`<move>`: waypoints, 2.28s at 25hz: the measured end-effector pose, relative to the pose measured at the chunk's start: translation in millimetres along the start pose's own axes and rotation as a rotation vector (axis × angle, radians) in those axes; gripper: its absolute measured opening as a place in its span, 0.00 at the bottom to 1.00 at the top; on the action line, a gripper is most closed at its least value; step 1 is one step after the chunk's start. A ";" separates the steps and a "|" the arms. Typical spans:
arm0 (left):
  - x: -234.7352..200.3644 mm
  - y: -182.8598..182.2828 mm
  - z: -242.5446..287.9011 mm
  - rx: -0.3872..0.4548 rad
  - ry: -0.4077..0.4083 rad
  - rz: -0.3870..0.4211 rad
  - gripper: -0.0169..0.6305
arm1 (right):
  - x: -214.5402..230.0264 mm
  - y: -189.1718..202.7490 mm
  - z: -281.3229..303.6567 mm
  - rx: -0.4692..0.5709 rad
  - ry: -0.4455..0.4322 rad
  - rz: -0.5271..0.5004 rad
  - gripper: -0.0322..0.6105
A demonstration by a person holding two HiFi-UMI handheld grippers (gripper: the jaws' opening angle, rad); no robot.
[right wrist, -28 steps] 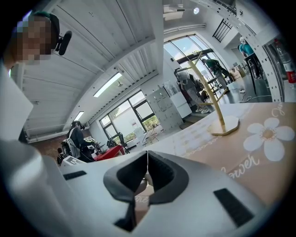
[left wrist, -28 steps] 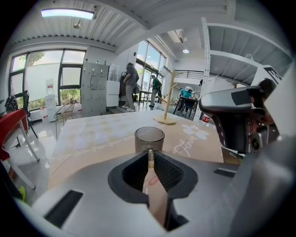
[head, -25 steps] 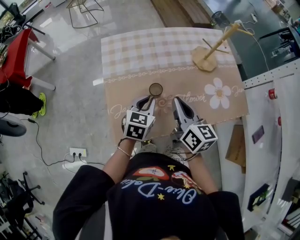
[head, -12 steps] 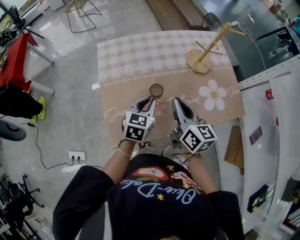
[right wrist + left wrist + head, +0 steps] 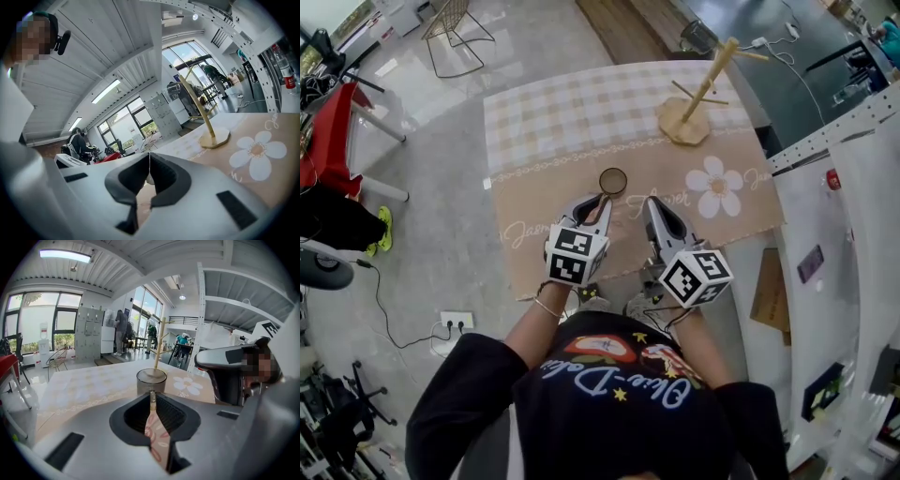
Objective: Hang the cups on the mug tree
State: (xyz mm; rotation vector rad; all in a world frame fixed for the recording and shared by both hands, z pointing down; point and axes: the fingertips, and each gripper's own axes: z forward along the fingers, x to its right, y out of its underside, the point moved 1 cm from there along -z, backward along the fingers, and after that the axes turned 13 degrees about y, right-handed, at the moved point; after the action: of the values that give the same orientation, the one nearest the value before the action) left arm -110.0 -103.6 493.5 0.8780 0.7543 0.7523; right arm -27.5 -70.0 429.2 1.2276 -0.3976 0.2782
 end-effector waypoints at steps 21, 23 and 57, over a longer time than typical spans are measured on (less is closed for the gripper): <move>47.0 -47.1 27.2 0.033 0.062 0.067 0.10 | 37.4 -27.6 -22.8 0.055 0.005 0.042 0.07; 51.7 -52.6 29.7 0.036 0.065 0.077 0.10 | 40.5 -31.1 -24.5 0.062 0.004 0.044 0.07; 104.6 -105.6 71.6 0.067 0.097 0.170 0.10 | 87.6 -88.2 -39.1 0.177 -0.055 0.101 0.07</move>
State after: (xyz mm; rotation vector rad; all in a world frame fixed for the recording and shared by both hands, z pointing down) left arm 29.3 -91.1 406.2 0.9804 0.8019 0.9295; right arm 93.5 -61.3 381.4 1.3928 -0.4910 0.3727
